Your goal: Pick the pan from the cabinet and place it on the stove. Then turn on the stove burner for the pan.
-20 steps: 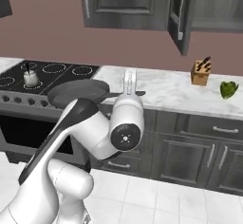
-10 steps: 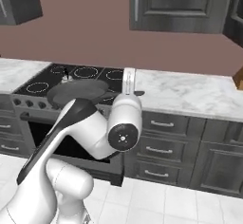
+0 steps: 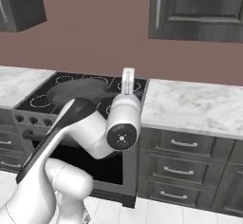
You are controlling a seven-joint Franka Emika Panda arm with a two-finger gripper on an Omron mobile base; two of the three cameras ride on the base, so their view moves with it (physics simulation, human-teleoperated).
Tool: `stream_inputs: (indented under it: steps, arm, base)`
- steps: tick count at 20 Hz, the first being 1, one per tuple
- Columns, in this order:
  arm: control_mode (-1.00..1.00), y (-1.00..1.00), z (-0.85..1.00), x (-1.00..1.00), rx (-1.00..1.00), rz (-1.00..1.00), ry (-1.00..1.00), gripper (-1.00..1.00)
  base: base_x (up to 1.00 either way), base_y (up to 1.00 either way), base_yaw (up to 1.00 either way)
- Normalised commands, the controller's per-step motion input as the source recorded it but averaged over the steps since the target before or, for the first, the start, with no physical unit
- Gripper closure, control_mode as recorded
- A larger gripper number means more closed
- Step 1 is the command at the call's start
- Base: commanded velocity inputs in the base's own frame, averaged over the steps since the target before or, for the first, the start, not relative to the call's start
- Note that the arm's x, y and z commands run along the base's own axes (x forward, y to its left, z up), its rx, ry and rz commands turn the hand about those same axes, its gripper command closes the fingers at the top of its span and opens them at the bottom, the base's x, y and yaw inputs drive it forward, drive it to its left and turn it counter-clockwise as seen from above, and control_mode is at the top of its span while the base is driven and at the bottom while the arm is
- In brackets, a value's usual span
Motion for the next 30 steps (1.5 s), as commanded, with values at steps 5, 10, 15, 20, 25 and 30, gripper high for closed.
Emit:
stream_inputs:
  steps: [5, 10, 15, 20, 25, 30]
  arm:
    - [1.00, 0.00, 0.00, 0.00, 0.00, 0.00, 0.00, 1.00]
    - [1.00, 0.00, 0.00, 0.00, 0.00, 0.00, 0.00, 1.00]
    - [1.00, 0.00, 0.00, 0.00, 0.00, 0.00, 0.00, 1.00]
    - [1.00, 0.00, 0.00, 0.00, 0.00, 0.00, 0.00, 1.00]
    - [1.00, 0.00, 0.00, 0.00, 0.00, 0.00, 0.00, 1.00]
    - [1.00, 0.00, 0.00, 0.00, 0.00, 0.00, 0.00, 1.00]
  base:
    - [0.65, 0.36, -0.02]
    - [0.62, 0.34, -0.01]
    - [0.54, 0.32, 0.00]
    - [0.43, 0.26, 0.00]
    - [0.04, 0.38, 0.00]
    - [0.01, 0.55, 0.00]
